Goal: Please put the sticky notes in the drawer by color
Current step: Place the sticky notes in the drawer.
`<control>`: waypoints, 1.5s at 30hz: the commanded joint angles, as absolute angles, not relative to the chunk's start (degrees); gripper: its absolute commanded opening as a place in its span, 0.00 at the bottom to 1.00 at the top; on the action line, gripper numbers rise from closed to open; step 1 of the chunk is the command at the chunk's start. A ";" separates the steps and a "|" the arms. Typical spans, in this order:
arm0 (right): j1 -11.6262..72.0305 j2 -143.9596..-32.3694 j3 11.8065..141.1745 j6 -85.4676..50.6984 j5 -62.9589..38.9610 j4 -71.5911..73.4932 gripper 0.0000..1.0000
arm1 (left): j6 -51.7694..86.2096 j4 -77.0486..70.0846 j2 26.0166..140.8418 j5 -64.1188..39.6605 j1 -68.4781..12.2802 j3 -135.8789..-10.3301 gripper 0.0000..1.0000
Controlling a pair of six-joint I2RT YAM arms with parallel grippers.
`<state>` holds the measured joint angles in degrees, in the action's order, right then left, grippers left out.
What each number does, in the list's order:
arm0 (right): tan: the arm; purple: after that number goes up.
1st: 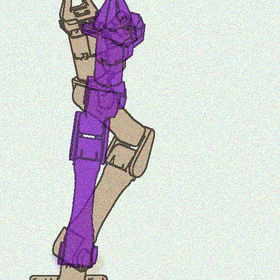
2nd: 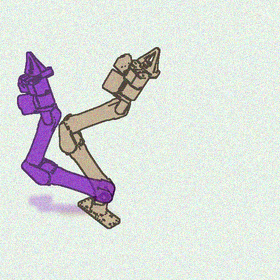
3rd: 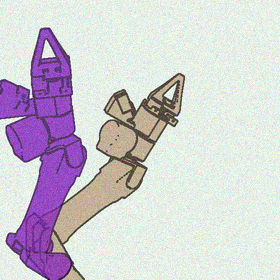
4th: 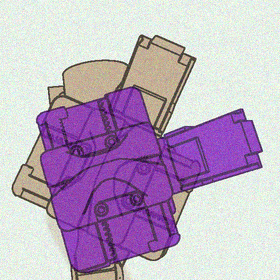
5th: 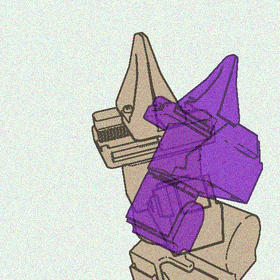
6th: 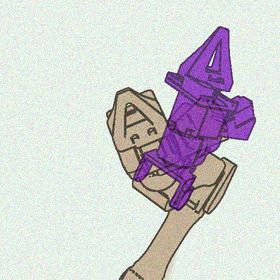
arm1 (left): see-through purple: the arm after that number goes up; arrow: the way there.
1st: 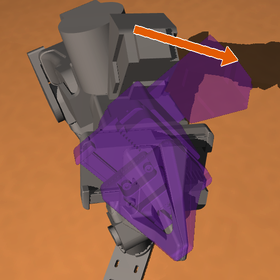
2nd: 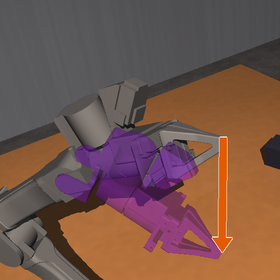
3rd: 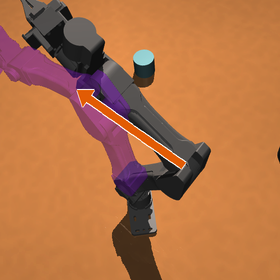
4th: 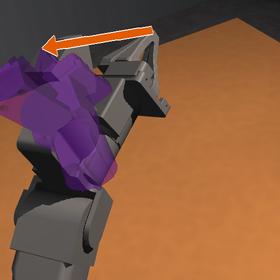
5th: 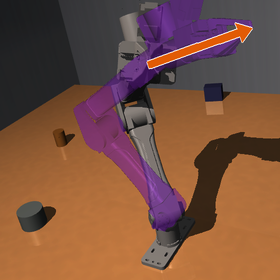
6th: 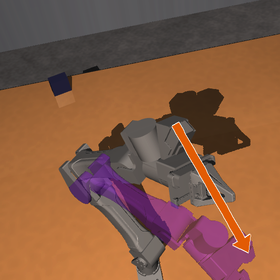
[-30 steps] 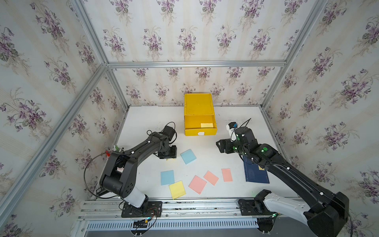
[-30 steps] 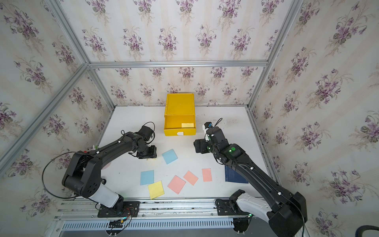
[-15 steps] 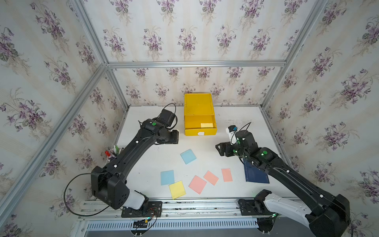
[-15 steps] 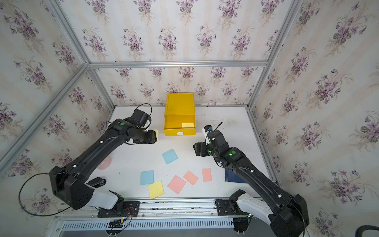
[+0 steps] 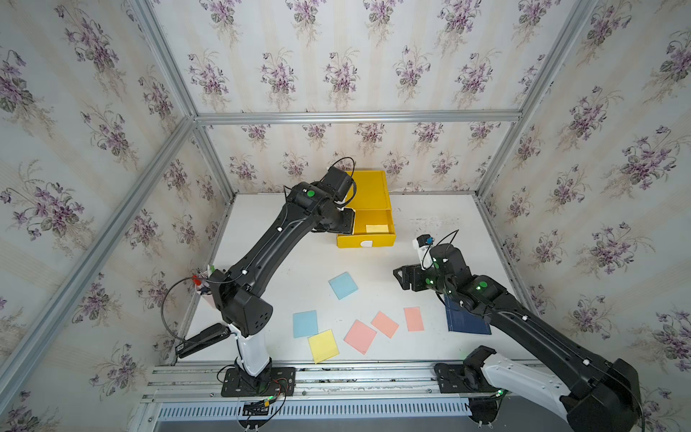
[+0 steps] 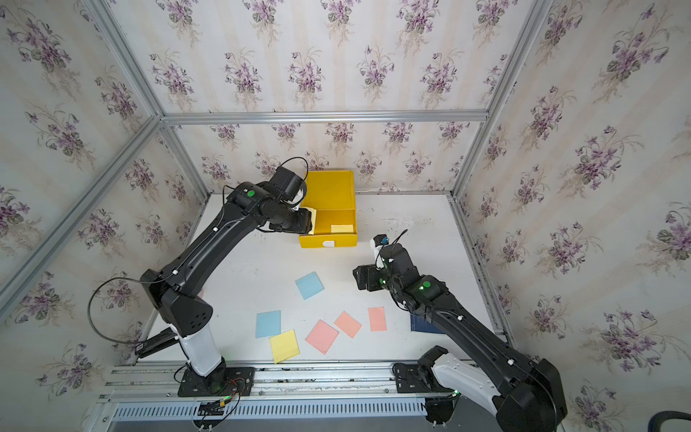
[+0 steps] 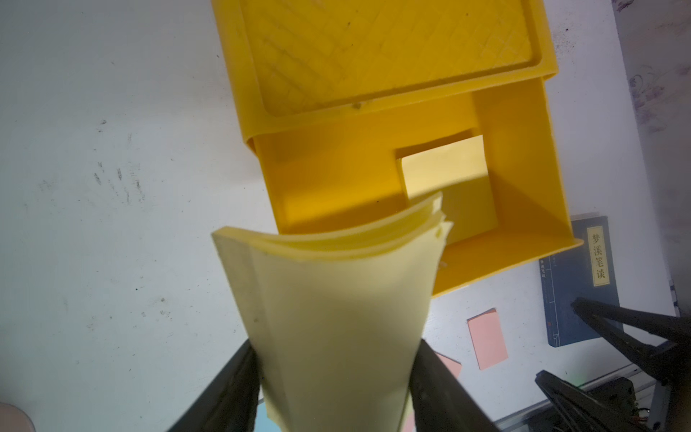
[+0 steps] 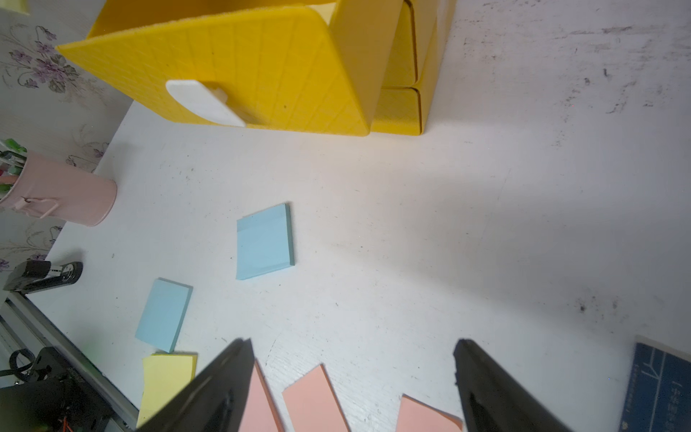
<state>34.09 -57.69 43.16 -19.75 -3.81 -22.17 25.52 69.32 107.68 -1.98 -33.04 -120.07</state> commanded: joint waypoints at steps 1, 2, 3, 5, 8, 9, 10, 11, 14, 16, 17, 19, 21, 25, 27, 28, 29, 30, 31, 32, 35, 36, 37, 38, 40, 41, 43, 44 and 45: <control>34.09 -57.05 42.61 -20.42 -4.26 -20.57 0.89 | 25.06 72.62 111.32 -2.37 -33.04 -123.42 0.62; 34.04 -56.94 42.45 -20.41 -4.18 -20.57 0.89 | 25.13 72.37 111.98 -2.13 -33.06 -123.86 0.62; 34.05 -56.92 42.35 -20.39 -4.07 -20.68 0.89 | 25.05 72.09 112.46 -1.66 -33.21 -124.08 0.62; 34.06 -56.95 42.32 -20.45 -4.09 -20.73 0.89 | 25.07 71.46 113.14 -0.43 -33.16 -124.40 0.62; 34.08 -57.29 42.43 -20.48 -4.49 -20.74 0.89 | 24.47 72.15 114.46 0.00 -33.18 -126.01 0.63; 34.10 -57.30 42.46 -20.54 -4.58 -20.70 0.89 | 24.42 72.13 114.75 -0.07 -33.22 -126.23 0.63; 34.10 -57.45 42.55 -20.52 -4.50 -20.72 0.89 | 24.44 72.01 114.96 -0.38 -33.12 -126.47 0.63; 34.10 -57.39 42.54 -20.50 -4.47 -20.72 0.89 | 24.60 71.91 115.13 -0.78 -33.22 -126.48 0.63; 34.10 -57.58 42.72 -20.45 -4.31 -20.83 0.89 | 24.61 72.36 115.58 -1.68 -33.20 -126.51 0.68; 34.09 -57.81 42.84 -20.42 -4.31 -20.69 0.89 | 24.37 72.37 115.90 -1.19 -33.20 -126.22 0.70; 34.04 -57.91 42.88 -20.43 -4.46 -20.78 0.89 | 24.20 72.42 116.14 -1.04 -33.22 -126.25 0.72; 34.10 -58.28 43.16 -20.46 -4.53 -20.90 0.88 | 24.13 72.29 116.44 -1.32 -33.22 -126.43 0.75; 34.06 -58.44 43.34 -20.52 -4.49 -20.92 0.88 | 24.28 71.93 116.34 -1.83 -33.22 -126.48 0.76; 34.08 -58.72 43.43 -20.62 -4.42 -20.92 0.89 | 24.01 70.85 115.98 -2.19 -33.29 -126.65 0.81; 34.10 -58.89 43.25 -20.73 -4.44 -20.92 0.89 | 23.82 70.69 115.97 -2.58 -33.22 -127.10 0.83; 34.09 -58.98 43.16 -20.71 -4.47 -20.71 0.89 | 23.76 70.30 115.88 -2.87 -33.20 -127.05 0.83; 34.09 -59.14 43.14 -20.70 -4.42 -20.58 0.89 | 23.82 69.61 115.74 -3.38 -33.22 -126.62 0.83; 34.09 -59.32 43.07 -20.77 -4.46 -20.72 0.89 | 23.90 68.99 115.67 -4.17 -33.18 -126.43 0.83; 34.10 -59.54 43.03 -20.78 -4.48 -20.69 0.89 | 24.02 68.33 115.52 -5.15 -33.23 -126.18 0.84; 34.09 -59.68 42.98 -20.89 -4.57 -20.68 0.89 | 24.34 67.48 115.17 -5.48 -33.26 -125.50 0.85; 34.08 -59.59 42.55 -21.01 -4.76 -20.36 0.89 | 24.44 67.08 114.44 -5.26 -33.23 -124.53 0.86; 34.17 -59.44 42.43 -20.48 -6.02 -19.90 0.89 | 24.22 67.76 113.85 -4.92 -33.27 -124.47 0.87; 34.30 -59.34 42.30 -19.64 -8.00 -19.08 0.88 | 24.17 67.92 113.05 -4.12 -33.22 -124.09 0.87; 34.92 -59.42 42.36 -18.27 -10.44 -18.18 0.87 | 24.04 67.70 111.51 -2.94 -33.22 -123.27 0.88; 38.08 -60.49 43.87 -15.44 -12.00 -18.79 0.85 | 23.90 66.25 107.82 -1.41 -33.13 -120.62 0.89; 40.69 -61.67 45.29 -14.28 -11.18 -20.11 0.85 | 23.79 65.46 105.47 -1.00 -33.00 -118.63 0.90; 45.58 -64.80 48.23 -14.47 -7.75 -23.17 0.84 | 23.47 63.78 100.46 -2.24 -32.34 -113.42 0.91; 48.59 -66.78 49.43 -15.82 -5.62 -24.26 0.84 | 23.51 62.62 97.59 -3.49 -31.81 -109.57 0.92; 51.06 -68.24 50.01 -17.47 -4.50 -24.79 0.84 | 23.56 61.71 94.58 -5.08 -31.30 -105.08 0.93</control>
<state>46.81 -65.52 48.38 -16.53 -7.73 -21.30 24.03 64.34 99.59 -3.18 -32.27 -111.90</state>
